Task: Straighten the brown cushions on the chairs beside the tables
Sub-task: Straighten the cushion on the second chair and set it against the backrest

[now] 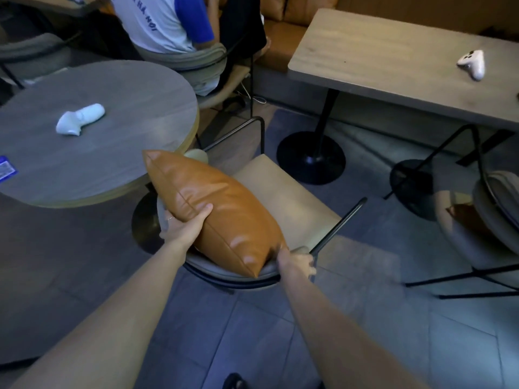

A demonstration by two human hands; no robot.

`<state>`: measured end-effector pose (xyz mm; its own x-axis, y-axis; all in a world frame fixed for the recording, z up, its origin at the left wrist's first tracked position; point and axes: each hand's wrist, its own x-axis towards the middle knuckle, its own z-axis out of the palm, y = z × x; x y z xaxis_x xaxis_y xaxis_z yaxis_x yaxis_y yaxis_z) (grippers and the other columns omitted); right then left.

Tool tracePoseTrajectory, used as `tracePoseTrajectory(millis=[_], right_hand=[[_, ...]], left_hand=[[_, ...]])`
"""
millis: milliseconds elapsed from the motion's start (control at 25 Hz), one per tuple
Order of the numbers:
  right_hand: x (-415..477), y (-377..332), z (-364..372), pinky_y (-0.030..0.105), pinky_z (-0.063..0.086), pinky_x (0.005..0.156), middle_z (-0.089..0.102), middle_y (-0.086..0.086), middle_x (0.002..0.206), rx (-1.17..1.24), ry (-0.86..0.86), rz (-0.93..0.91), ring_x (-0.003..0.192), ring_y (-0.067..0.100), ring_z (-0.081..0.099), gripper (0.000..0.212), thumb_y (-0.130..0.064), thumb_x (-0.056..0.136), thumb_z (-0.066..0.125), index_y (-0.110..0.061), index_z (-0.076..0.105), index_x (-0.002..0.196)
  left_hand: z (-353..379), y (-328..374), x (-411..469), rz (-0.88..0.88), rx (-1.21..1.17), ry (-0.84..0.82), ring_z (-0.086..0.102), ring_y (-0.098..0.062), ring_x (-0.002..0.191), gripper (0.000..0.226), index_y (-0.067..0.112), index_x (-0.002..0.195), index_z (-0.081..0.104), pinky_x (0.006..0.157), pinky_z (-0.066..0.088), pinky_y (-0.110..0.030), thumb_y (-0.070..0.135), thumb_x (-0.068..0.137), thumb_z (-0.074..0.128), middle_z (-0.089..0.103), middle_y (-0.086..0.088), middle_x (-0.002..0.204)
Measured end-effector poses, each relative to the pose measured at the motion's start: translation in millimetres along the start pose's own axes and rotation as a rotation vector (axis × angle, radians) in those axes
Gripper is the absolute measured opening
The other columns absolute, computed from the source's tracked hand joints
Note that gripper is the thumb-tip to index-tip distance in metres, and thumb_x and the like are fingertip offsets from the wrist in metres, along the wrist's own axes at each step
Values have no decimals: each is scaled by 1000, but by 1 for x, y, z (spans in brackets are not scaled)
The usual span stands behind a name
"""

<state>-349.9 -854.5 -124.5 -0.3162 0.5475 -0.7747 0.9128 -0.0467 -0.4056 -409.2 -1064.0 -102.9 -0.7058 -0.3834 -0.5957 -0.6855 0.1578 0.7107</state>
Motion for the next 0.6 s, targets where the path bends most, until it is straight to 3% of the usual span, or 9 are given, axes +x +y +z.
tracePoseTrajectory(millis=[200, 320, 600], right_hand=[[15, -2, 1, 38, 49, 90, 62, 24, 128, -20, 47, -114, 118, 40, 61, 58, -34, 95, 63, 5, 45, 134], [14, -4, -3, 34, 46, 85, 62, 24, 128, 10, 62, -113, 120, 40, 60, 54, -30, 97, 62, 5, 42, 132], [40, -11, -25, 39, 46, 94, 62, 25, 126, 8, 76, -175, 120, 43, 58, 48, -22, 91, 63, -2, 42, 129]], left_hand=[[9, 3, 10, -74, 105, 68, 31, -40, 140, 132, 25, 159, 5, 112, 32, -52, 76, 60, 76, 25, -20, 157], [14, 5, 9, -77, 155, 81, 32, -41, 138, 129, 25, 159, 8, 110, 34, -52, 79, 61, 72, 26, -20, 156], [45, 19, -5, -87, 211, 87, 35, -43, 137, 125, 25, 159, 0, 107, 36, -49, 81, 68, 65, 19, -24, 157]])
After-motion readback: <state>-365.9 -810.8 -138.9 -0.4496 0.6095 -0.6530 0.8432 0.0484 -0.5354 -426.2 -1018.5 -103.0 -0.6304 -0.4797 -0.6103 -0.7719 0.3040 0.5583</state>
